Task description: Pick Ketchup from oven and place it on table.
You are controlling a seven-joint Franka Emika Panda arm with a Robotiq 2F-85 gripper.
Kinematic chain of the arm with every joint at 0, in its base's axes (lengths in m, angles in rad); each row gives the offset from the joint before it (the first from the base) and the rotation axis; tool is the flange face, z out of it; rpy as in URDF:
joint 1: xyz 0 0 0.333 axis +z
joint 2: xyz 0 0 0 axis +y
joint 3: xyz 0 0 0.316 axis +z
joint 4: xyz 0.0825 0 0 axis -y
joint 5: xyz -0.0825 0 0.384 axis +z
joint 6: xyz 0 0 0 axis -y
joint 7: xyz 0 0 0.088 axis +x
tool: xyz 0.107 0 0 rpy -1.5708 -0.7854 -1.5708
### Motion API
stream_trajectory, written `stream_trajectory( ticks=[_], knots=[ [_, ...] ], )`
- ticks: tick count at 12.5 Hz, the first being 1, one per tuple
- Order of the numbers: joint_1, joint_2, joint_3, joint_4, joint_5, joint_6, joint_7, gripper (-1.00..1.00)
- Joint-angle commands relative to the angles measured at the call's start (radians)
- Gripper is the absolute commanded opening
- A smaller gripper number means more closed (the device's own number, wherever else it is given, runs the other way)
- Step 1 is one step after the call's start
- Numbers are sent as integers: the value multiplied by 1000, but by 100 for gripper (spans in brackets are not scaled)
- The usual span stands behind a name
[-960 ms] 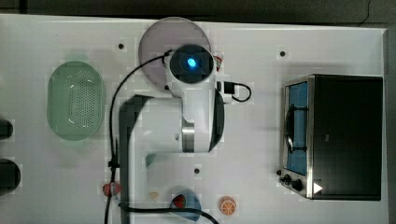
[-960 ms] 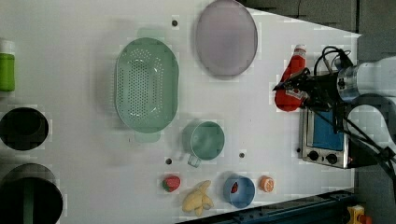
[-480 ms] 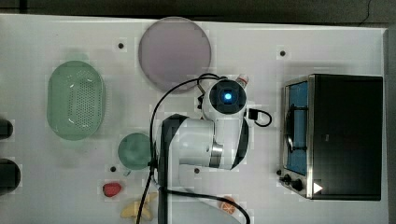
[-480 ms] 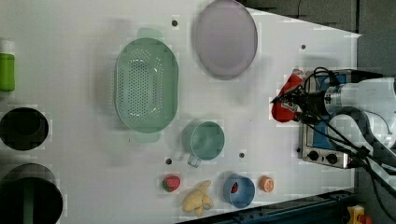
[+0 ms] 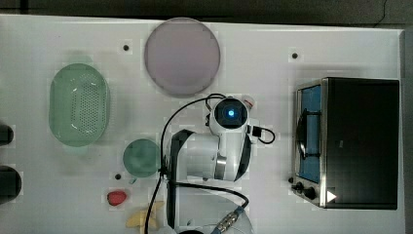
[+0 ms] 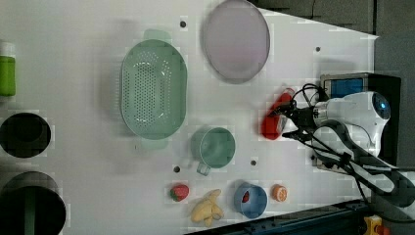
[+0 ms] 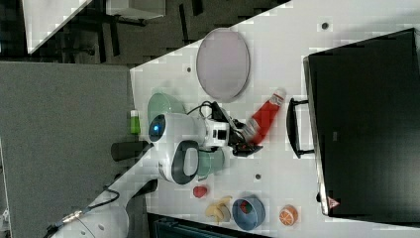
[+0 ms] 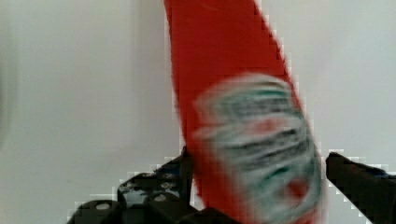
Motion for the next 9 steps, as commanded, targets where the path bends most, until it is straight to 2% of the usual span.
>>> stream_trajectory(
  ticks=[1, 4, 6, 9],
  knots=[
    [3, -105, 6, 64, 5, 7, 83, 100],
    [4, -255, 6, 134, 5, -140, 135, 100],
    [4, -365, 7, 264, 4, -351, 135, 100],
    [4, -436, 6, 442, -19, -586, 157, 100]
  ],
)
